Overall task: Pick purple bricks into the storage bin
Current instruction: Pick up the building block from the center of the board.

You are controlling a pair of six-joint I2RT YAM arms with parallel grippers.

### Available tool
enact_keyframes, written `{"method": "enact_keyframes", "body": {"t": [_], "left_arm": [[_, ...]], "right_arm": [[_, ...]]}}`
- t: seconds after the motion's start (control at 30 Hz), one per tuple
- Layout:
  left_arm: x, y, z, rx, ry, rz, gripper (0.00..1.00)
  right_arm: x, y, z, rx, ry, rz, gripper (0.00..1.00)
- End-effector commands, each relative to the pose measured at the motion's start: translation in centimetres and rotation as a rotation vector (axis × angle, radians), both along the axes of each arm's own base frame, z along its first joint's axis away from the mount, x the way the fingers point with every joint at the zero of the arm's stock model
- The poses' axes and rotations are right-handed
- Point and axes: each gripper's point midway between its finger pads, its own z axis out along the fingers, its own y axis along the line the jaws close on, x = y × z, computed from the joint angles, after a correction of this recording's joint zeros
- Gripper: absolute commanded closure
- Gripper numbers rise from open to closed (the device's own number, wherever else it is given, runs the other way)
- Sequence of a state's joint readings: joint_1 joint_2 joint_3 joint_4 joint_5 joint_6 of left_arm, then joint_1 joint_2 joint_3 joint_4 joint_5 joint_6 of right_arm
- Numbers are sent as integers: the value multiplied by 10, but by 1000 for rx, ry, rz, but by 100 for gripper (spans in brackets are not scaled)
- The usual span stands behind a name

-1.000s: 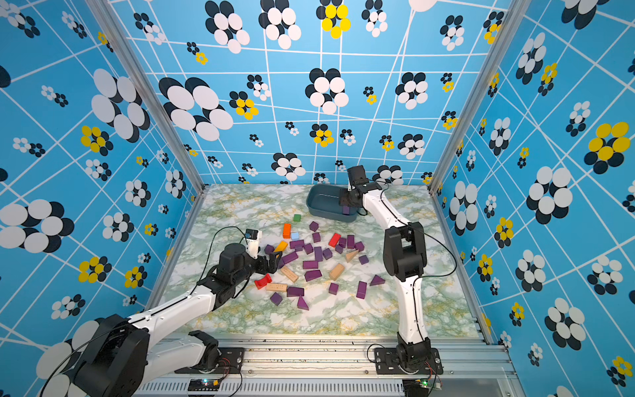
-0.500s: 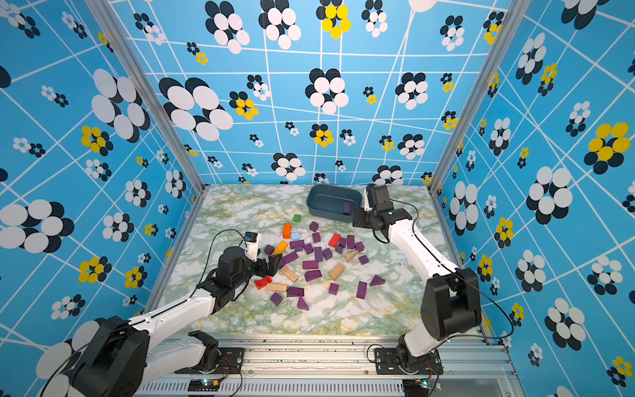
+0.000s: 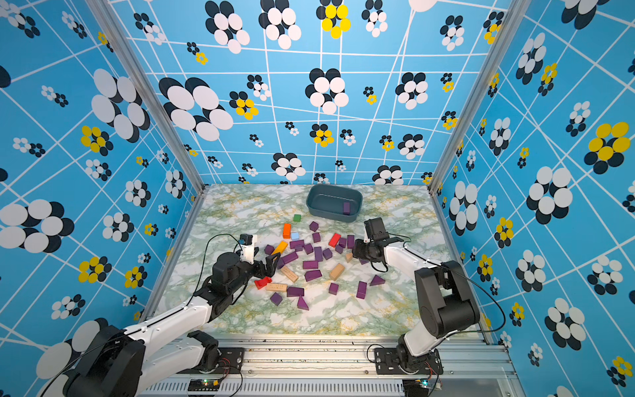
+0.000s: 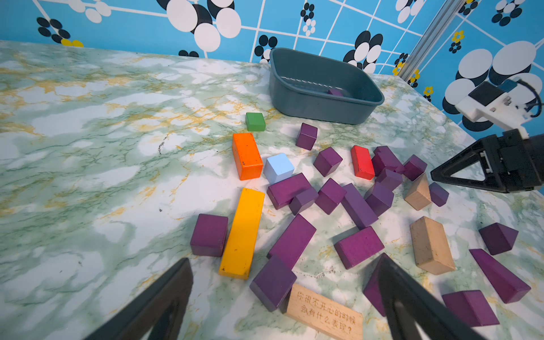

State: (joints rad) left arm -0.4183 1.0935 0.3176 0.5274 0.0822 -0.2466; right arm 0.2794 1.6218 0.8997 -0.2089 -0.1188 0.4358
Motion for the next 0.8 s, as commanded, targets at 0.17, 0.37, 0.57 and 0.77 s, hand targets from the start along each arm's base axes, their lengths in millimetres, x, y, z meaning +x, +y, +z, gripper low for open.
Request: {"method": "enact_keyframes", "body": {"t": [0.17,0.37,0.57,0.77], "left_arm": [[2,5,1,4,-22,21,1],[2,5,1,5,-23,20,1],[2,5,0,5,-22,20,1],[2,5,1,0,-23,19,1]], "right_arm": [[36,-4,8,-41,-75,-59,52],[46,-15,5,-131,-63,-75,52],[49,-19,-3,-186,-27,-65,53],[48,-21,-10,-206,0,-61,53]]}}
